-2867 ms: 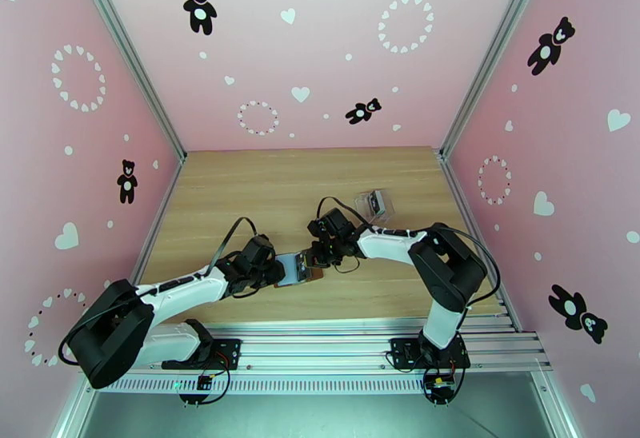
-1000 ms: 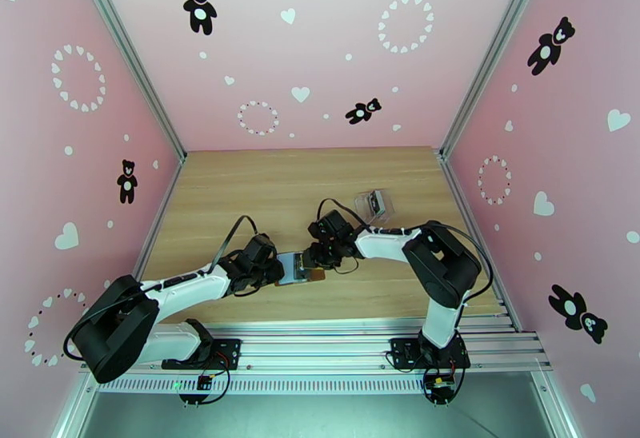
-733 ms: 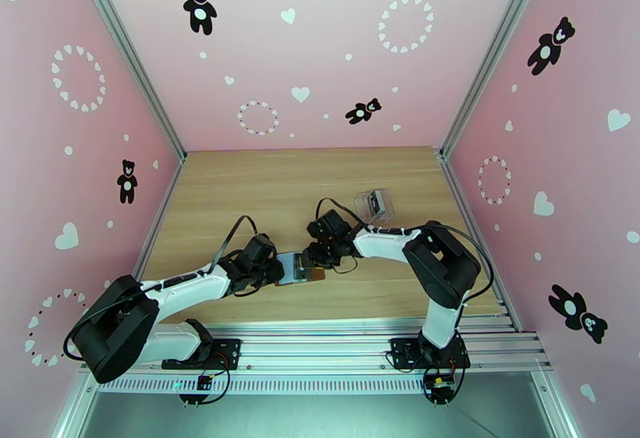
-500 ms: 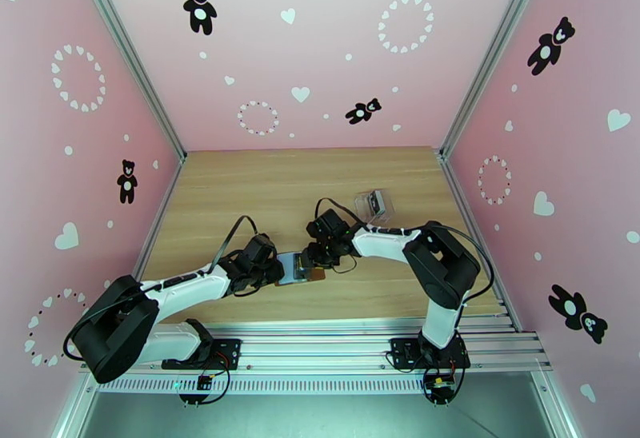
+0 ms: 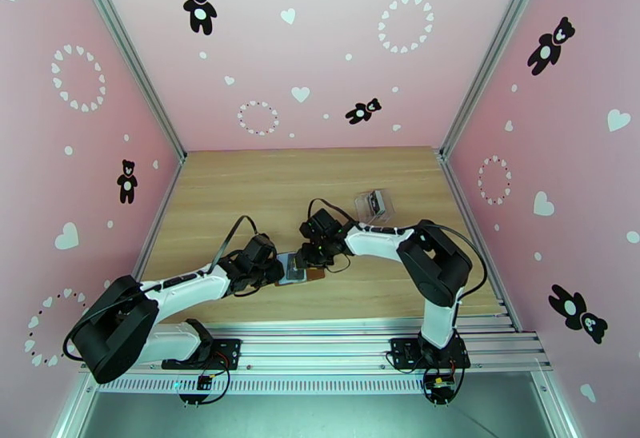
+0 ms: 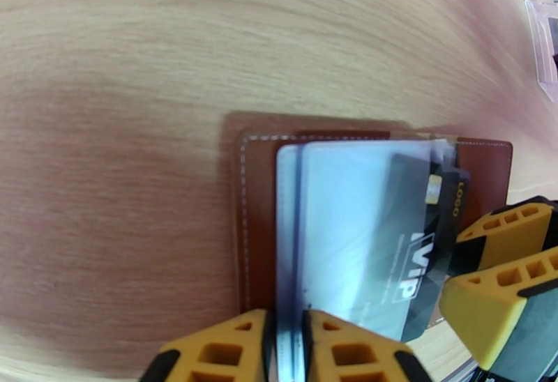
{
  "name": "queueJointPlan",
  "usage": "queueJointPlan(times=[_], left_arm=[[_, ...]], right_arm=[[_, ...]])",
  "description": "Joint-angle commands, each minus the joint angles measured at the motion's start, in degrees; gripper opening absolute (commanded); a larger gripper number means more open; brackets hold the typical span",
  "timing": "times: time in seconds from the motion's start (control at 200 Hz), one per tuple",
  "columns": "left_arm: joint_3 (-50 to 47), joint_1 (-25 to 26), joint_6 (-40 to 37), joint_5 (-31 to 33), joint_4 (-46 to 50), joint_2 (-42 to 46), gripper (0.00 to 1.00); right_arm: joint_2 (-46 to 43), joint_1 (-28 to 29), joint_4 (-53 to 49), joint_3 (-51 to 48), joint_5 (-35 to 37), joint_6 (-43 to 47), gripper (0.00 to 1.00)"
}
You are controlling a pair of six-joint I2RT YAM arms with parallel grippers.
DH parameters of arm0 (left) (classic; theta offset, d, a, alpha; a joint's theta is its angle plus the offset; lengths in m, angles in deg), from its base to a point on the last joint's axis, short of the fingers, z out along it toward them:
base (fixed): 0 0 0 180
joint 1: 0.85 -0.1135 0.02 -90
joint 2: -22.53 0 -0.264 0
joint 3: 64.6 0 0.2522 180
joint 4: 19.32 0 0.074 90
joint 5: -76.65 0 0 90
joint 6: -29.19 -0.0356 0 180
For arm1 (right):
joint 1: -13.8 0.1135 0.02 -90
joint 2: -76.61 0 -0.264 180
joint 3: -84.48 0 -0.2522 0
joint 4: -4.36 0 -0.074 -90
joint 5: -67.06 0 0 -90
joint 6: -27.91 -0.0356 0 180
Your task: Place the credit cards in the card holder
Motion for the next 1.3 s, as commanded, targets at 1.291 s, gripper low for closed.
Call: queueJointPlan(times=[1.291], left_arm=[[-2.2, -0.3, -0.2, -0.2, 4.4, 10.1, 0.27]], right_arm=[[1.6, 1.4, -11.4, 11.4, 9.7, 6.8, 0.44]])
